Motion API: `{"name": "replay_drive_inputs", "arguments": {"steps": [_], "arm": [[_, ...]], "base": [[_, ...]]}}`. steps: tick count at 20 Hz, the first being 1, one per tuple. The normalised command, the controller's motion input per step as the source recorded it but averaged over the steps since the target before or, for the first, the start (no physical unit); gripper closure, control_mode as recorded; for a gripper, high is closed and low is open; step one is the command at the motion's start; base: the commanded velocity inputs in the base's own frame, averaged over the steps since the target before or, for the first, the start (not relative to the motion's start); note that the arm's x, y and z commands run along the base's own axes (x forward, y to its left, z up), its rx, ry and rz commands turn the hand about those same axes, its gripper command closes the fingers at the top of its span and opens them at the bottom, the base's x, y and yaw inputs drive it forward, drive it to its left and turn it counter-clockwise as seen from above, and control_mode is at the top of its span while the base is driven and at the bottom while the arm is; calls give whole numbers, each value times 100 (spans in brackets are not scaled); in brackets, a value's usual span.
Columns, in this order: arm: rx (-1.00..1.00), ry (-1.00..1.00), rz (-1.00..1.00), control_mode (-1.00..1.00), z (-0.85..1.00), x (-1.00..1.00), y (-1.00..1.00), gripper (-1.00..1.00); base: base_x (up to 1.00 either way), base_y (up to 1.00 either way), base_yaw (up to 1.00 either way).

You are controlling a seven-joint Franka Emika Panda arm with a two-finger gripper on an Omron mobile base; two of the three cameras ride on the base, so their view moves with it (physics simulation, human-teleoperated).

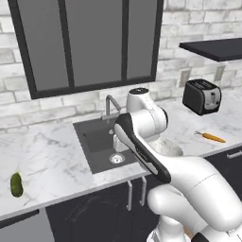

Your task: Place the two vegetables and bowl onto the tray for setting up a vegetable dip station.

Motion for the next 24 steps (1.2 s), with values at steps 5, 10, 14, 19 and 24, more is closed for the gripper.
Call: {"name": "replay_drive_inputs", "arguments": {"steps": [5,10,14,19,24], "arm": [[0,0,0,100,0,0,0,100],[0,0,0,100,0,0,0,100],[0,0,0,100,0,0,0,100],[0,0,0,100,0,0,0,100],[0,0,0,100,0,0,0,100]], "base": [[-10,75,0],[-1,75,0],[1,75,1],[1,69,2],[2,71,1]]}}
